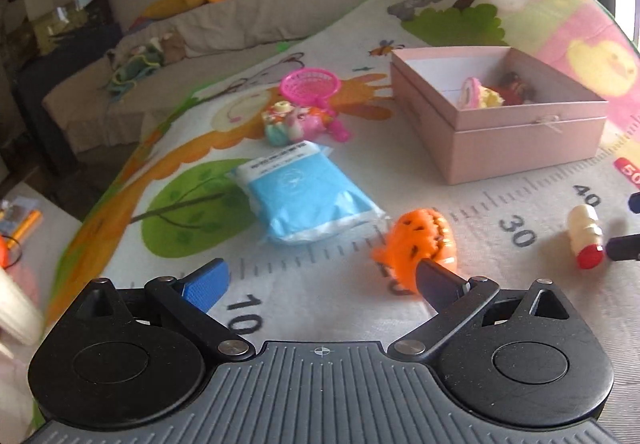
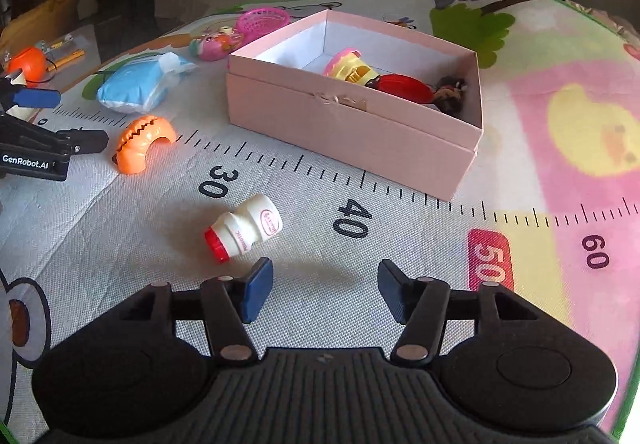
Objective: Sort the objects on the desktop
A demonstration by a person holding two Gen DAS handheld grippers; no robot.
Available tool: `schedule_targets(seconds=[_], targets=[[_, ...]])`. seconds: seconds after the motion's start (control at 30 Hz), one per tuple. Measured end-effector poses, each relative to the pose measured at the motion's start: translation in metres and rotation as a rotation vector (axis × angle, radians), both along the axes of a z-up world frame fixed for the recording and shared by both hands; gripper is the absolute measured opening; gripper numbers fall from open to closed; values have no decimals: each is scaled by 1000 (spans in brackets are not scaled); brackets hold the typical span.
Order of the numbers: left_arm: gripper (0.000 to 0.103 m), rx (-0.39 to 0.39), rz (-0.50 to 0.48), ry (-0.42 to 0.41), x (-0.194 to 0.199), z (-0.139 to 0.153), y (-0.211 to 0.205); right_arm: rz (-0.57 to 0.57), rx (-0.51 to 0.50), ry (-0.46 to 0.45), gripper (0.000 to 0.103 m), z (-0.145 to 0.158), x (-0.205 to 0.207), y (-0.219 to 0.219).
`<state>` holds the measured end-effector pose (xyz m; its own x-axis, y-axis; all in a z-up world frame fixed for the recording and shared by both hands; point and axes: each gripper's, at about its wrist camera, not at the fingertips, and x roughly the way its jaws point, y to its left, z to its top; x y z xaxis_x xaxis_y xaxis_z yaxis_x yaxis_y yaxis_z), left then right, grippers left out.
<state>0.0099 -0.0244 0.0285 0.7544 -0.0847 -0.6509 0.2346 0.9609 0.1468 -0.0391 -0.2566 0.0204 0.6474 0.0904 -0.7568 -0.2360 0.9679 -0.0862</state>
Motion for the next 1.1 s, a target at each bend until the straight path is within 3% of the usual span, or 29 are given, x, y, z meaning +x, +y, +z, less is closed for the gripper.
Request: schedule_targets(seconds=[0.17, 0.4, 0.5, 0.6, 0.7, 0.77, 0.97, 1.1], targets=[[102, -50, -101, 14, 3, -4, -22, -5, 20, -7, 73, -3, -5, 0], [102, -226, -387, 101, -8, -16, -46, -18, 41, -17, 80, -6, -9, -8], [102, -241, -490, 65, -22, -12, -50, -27, 43, -18, 80, -6, -11, -13], [102, -130, -440, -24, -22, -10, -53, -42, 46, -19, 81, -6, -12, -18], [102, -26, -369, -26, -1, -16, -58, -49, 54, -17, 81, -6, -11, -21], [100, -14, -363, 6, 14, -21, -61, -50, 53, -18, 81, -6, -12, -20], [59, -62, -309, 59, 25, -23, -62, -15, 42, -22, 81, -4, -20, -16], [54, -43, -277, 76, 0, -19, -59, 6, 39, -29, 81, -1, -24, -13]])
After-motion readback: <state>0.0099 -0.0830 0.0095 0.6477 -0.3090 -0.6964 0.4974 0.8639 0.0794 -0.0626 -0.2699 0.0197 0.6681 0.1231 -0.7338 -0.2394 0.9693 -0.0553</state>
